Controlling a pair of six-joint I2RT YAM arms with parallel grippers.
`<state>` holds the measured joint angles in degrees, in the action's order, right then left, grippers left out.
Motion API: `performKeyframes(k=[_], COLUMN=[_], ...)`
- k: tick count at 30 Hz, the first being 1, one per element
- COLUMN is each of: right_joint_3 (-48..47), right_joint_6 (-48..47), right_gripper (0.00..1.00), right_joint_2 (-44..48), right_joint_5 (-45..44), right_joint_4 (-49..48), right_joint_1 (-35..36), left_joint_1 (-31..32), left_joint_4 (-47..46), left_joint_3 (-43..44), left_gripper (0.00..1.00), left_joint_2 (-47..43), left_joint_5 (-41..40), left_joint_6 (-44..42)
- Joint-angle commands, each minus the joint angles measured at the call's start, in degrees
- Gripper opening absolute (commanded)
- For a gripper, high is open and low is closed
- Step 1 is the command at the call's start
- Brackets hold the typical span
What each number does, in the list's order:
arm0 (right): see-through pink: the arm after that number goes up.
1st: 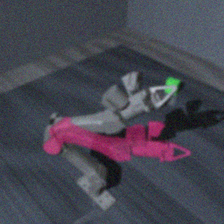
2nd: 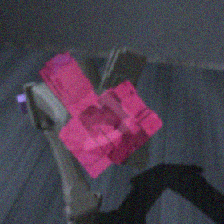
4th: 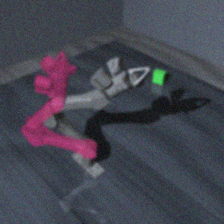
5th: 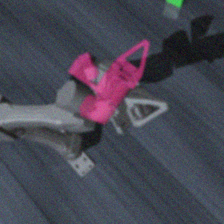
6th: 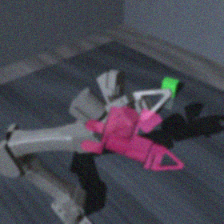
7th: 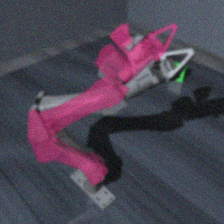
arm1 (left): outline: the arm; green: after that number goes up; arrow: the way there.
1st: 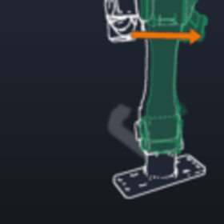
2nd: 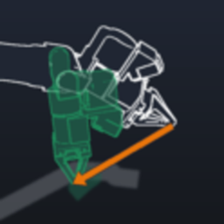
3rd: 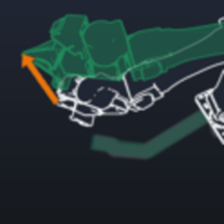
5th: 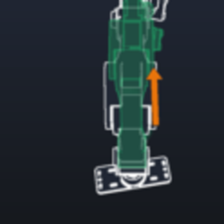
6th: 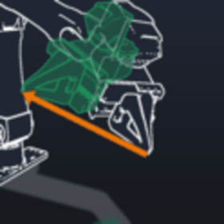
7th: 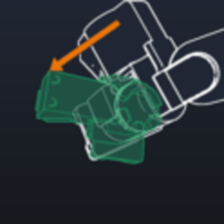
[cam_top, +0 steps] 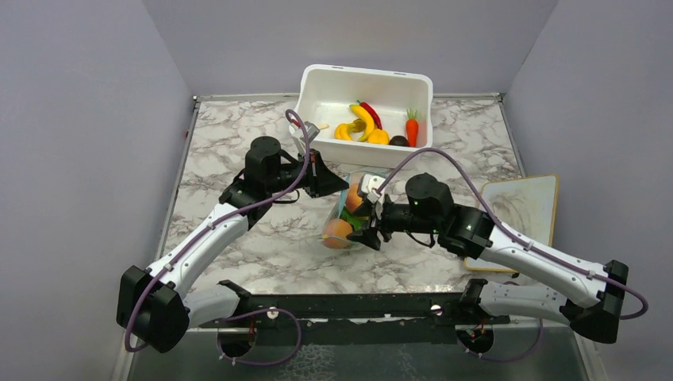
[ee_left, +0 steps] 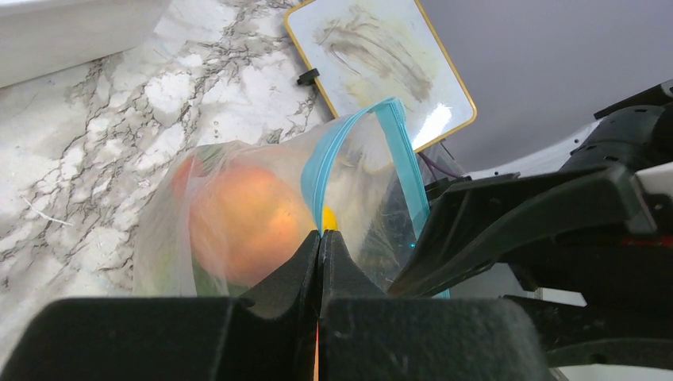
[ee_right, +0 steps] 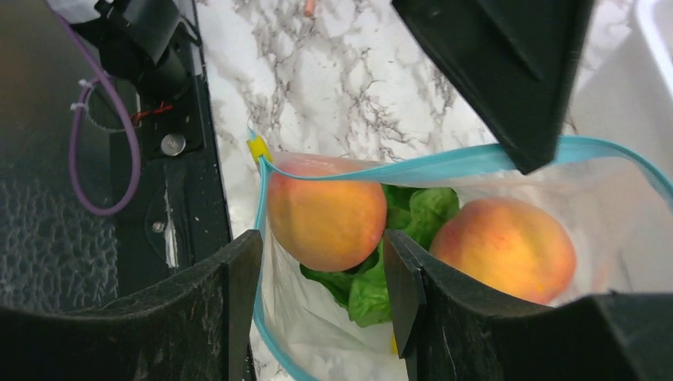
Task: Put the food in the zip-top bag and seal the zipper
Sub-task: Adjust the zipper food storage bag at the center of the board, then zip the zipper food storage bag at the center of the board.
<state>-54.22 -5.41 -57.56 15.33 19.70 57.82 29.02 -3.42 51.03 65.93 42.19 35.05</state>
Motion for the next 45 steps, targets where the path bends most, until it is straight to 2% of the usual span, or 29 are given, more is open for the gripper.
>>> performKeyframes(k=[1, 11, 16, 21, 25, 30, 34, 36, 40, 42, 44, 45], right_joint_3=[-2.86, -1.37, -3.31, -5.74, -3.82, -3.94, -3.90, -3.12, -1.63, -0.66, 0.45, 1.22], right_joint_6=[-3.77, -3.59, -2.05, 2.15, 2.64, 1.53, 0.80, 0.47, 1.36, 2.45, 3.50, 4.07], right_gripper=[0.58, 0.54, 0.58, 0.59, 0.60, 0.60, 0.52, 0.43, 0.05, 0.01, 0.01, 0.01], right_joint_2=[-2.77, -6.04, -6.33, -6.98, -8.09, -10.53, -11.02, -10.35, -7.77, -6.10, -4.12, -3.16], right_joint_5=[6.29, 6.99, 6.92, 5.27, -0.12, -6.23, -10.58, -11.84, -12.95, -13.57, -13.88, -13.74], right_joint_4=[-1.85, -3.28, -2.42, -0.75, -1.27, -1.37, -2.59, -3.58, -5.81, -7.28, -8.65, -9.47], right_joint_1=[0.89, 2.16, 2.53, 3.89, 7.30, 7.99, 8.08, 8.05, 8.05, 8.09, 8.02, 8.07], left_joint_1=[0.16, 0.16, 0.16, 0.16, 0.16, 0.16, 0.16, 0.16, 0.17, 0.16, 0.21, 0.17], left_joint_4=[-1.74, -1.78, -1.71, -2.73, -3.54, -3.88, -3.81, -3.95, -4.30, -4.07, -2.79, -1.55], left_joint_3=[2.15, 2.45, 2.75, 2.21, 2.02, 1.36, 1.33, 1.15, 0.69, 1.15, 2.26, 2.95], left_gripper=[0.00, 0.00, 0.00, 0.00, 0.00, 0.00, 0.00, 0.00, 0.00, 0.01, 0.12, 0.21], left_joint_2=[-0.02, 0.54, 1.25, 1.80, 2.14, 1.84, 1.34, 1.00, 0.70, 0.62, 0.10, -0.34], left_joint_5=[1.60, 1.83, 1.88, 1.60, 2.00, 1.67, 1.91, 2.36, 2.58, 2.77, 2.44, 1.48], left_joint_6=[-0.36, -0.47, -0.55, -0.10, 0.69, 1.28, 1.60, 1.60, 1.51, 1.06, -0.43, -1.61])
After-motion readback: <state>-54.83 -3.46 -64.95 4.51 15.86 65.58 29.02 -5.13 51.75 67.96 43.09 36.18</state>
